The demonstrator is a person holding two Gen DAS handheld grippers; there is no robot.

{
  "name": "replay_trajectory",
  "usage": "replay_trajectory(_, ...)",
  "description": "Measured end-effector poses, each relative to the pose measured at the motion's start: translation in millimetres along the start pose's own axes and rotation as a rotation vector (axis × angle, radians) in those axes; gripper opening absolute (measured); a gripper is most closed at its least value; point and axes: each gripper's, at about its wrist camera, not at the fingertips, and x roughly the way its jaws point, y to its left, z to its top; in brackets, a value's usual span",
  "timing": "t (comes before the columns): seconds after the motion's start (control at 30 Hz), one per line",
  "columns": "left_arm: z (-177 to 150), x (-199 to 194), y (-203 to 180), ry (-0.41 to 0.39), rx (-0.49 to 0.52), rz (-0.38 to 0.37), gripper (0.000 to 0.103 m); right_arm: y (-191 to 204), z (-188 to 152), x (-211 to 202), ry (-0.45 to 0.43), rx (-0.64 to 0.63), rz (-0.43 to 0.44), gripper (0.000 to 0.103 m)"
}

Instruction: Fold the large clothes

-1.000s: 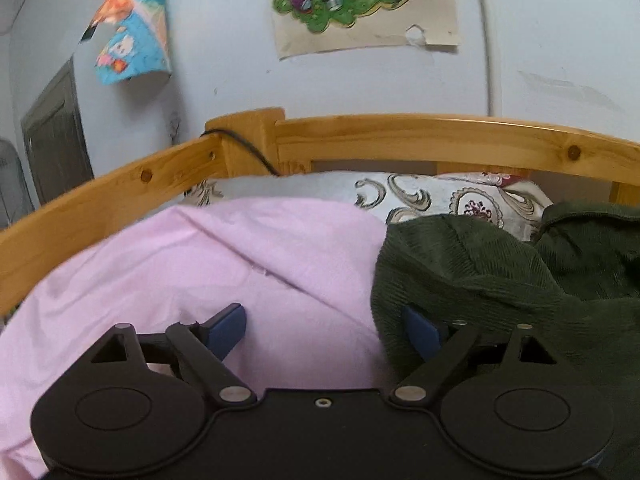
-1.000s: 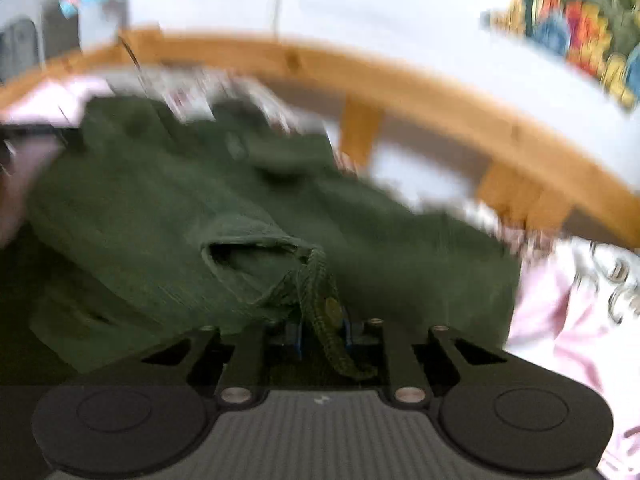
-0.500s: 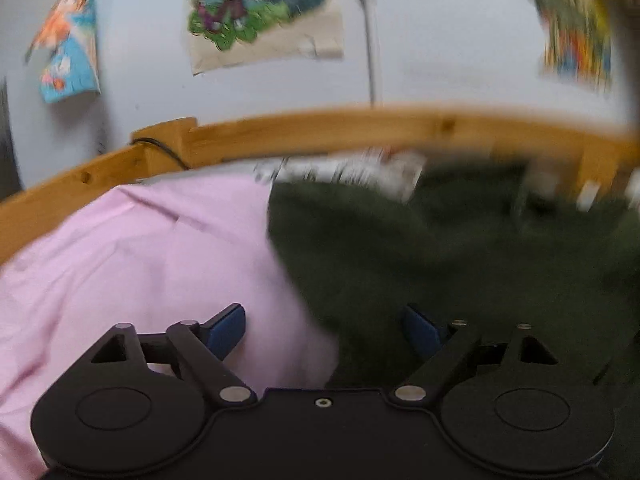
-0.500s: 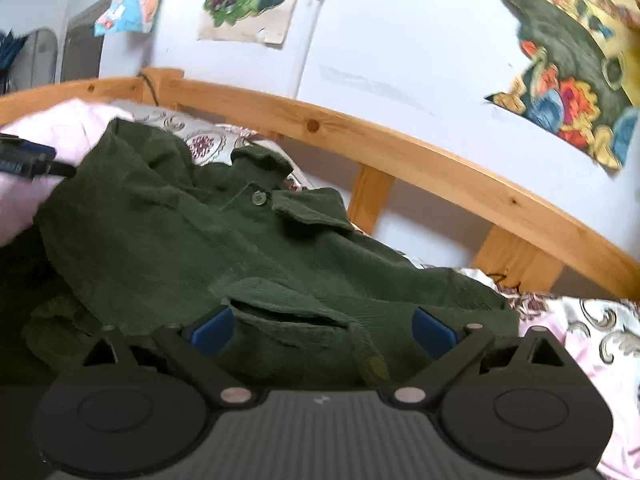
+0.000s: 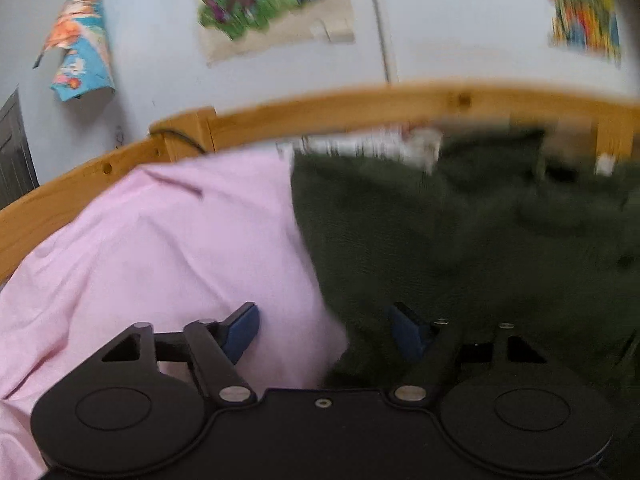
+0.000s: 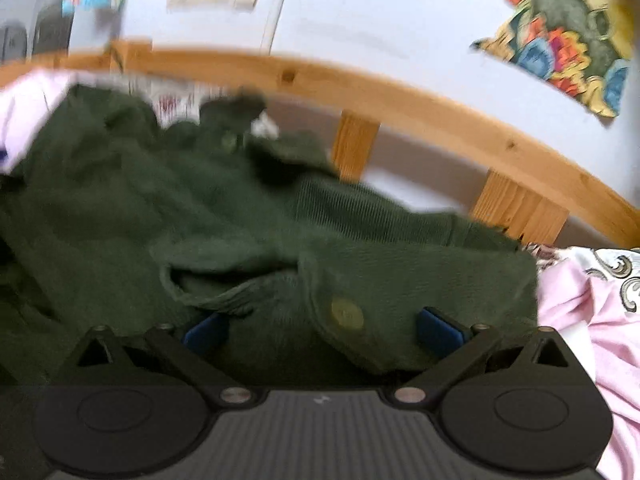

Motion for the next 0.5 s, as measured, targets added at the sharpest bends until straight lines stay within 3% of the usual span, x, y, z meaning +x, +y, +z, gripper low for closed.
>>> replay_trajectory(0.1,20.4,0.9,-0.5,-0.081,-0.030,0.002,0.090,1.1,4.7,-13.3,-0.087,-0.024,-0.013,0.103)
replay_trajectory(0.23,45.8,46.2,-10.8,-0.057,0.001,0.162,0.089,1.0,7.3,0.3,-0.092,-0.006,-0.076,0.103)
replay_trajectory(0.3,49.9,73.1,-3.4,0.001,-0.030,0.216,0.086,-2.9,7.3,16.6,-0.021,0.026,-0.079,0.103)
replay_trajectory(0.37,50.8,85.3,6.0,0.003,-0.064,0.225,0.090,-2.9,1.9,32.1,0.085,-0.004,-0.089,0.103)
replay_trajectory(0.5,51.9,88.1,3.8,0.009,-0.044,0.245,0.092,-4.8,-7.5,24.0,0.082,-0.041,-0.075,0.103)
